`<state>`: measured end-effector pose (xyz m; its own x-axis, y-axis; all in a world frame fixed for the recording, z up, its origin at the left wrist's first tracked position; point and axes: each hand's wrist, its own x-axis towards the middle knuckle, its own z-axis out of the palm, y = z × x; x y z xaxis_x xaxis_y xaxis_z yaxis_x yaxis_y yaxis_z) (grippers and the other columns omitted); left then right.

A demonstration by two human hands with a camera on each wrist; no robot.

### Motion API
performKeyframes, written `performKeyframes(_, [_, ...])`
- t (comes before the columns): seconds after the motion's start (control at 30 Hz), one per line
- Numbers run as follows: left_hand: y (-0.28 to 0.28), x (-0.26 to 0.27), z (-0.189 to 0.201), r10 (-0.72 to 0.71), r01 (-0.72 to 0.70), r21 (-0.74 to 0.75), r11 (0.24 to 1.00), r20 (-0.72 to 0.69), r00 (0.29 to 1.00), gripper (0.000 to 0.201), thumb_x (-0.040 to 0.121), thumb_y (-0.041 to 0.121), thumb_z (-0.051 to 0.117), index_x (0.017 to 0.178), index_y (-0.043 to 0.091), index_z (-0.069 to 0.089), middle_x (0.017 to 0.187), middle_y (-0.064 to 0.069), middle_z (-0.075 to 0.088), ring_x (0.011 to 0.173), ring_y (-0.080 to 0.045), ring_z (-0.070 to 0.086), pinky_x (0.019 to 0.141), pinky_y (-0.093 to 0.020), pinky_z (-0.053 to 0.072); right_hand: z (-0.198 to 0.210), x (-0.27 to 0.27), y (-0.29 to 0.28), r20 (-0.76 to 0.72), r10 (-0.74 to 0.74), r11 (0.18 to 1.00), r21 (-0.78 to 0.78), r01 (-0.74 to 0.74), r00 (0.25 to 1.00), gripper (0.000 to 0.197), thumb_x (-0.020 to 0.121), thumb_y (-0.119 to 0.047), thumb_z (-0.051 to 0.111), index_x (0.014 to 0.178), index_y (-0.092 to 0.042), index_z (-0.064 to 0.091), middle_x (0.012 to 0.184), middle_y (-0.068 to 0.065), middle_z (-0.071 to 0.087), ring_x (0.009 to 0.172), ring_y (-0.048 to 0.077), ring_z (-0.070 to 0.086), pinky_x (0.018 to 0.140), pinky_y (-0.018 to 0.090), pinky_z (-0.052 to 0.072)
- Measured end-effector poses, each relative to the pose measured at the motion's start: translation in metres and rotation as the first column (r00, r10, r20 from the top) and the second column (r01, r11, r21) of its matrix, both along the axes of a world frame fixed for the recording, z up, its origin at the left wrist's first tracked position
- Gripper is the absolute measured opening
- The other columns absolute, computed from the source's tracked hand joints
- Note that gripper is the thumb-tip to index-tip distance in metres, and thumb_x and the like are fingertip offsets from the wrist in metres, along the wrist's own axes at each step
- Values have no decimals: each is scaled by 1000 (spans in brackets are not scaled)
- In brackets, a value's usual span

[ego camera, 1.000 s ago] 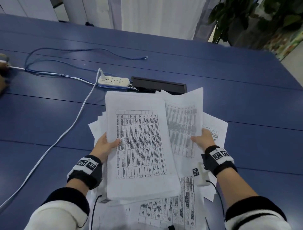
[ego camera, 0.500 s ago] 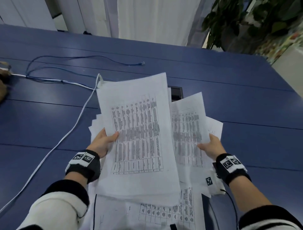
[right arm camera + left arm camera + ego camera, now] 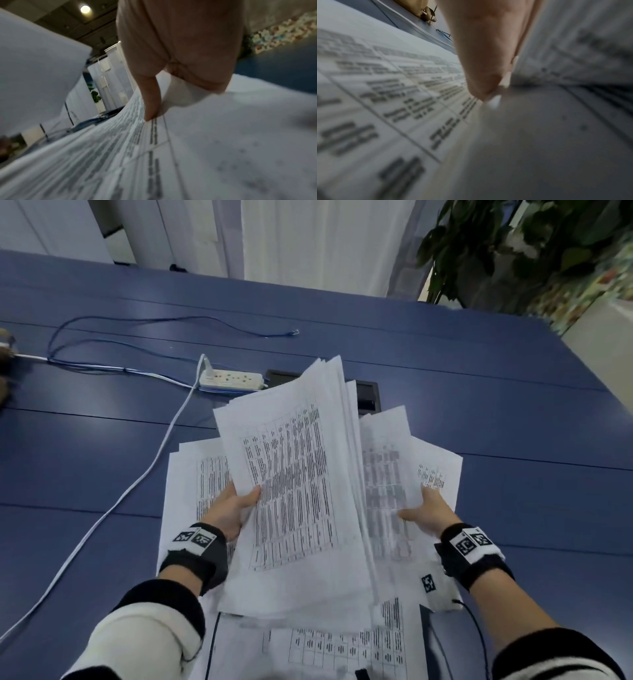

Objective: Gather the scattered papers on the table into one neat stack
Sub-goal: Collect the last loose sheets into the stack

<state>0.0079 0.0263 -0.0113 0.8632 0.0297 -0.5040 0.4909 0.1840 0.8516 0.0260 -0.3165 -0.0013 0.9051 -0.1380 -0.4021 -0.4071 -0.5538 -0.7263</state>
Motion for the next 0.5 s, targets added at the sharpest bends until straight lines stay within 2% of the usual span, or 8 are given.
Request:
performKeyframes(0.1, [-17,3,-4,-17,14,99,995,23,1000,44,89,15,58,130,4,45,128,-6,58,113,-22,57,88,-26,46,-5,1,13,-19,7,998,61,-6,1000,31,77,0,69,106,-6,61,98,8,69,89,21,65,86,31,50])
performKeyframes(0.17, [-28,6,-9,-7,7,84,996,-2,1000,43,87,8,59,129,6,45,125,-9,59,109,-25,58,90,-33,46,-10,4,18,-67,-4,990,139,13,998,33,80,-5,65,112,-2,62,107,13,70,98,25,67,93,40,51])
performKeyframes(0.2, [-34,7,-7,-16,18,103,994,-19,1000,43,87,6,58,128,8,45,123,-9,59,107,-26,58,92,-36,45,-12,5,19,-100,-32,981,185,50,994,37,83,-14,63,118,-2,59,115,15,66,105,27,64,97,44,48])
performKeyframes(0.27, [-46,10,-8,-73,75,194,978,-17,997,47,88,7,57,132,9,41,127,-11,56,110,-28,56,98,-41,43,-10,6,18,-162,-109,965,217,143,981,57,89,-39,52,133,-4,46,139,11,49,125,29,49,109,43,36])
performKeyframes(0.33, [-55,13,-7,-116,117,290,950,-20,993,60,88,12,58,141,11,30,139,-12,47,121,-30,50,105,-46,40,-5,4,20,-210,-166,952,222,212,964,64,97,-47,35,144,-5,30,150,9,31,139,28,31,114,37,24])
performKeyframes(0.4, [-61,15,-4,-139,136,351,927,-19,990,61,89,12,56,143,9,27,141,-10,43,125,-30,47,107,-43,37,-6,5,19,-230,-161,940,260,220,960,71,94,-57,28,144,-6,30,150,8,31,138,27,32,115,39,23])
performKeyframes(0.47, [-68,17,0,-230,219,371,903,-16,973,56,92,15,52,142,10,28,141,-9,44,126,-28,46,107,-41,37,-6,4,24,-196,-99,956,253,148,976,64,91,-53,43,133,-6,49,137,11,51,122,28,52,108,42,37])
performKeyframes(0.5, [-70,17,3,-283,265,371,890,-8,959,55,94,18,50,143,10,26,143,-5,41,129,-26,42,109,-41,34,-6,5,27,-155,-70,971,217,103,985,53,89,-43,56,125,-5,56,127,13,60,110,28,60,102,43,44])
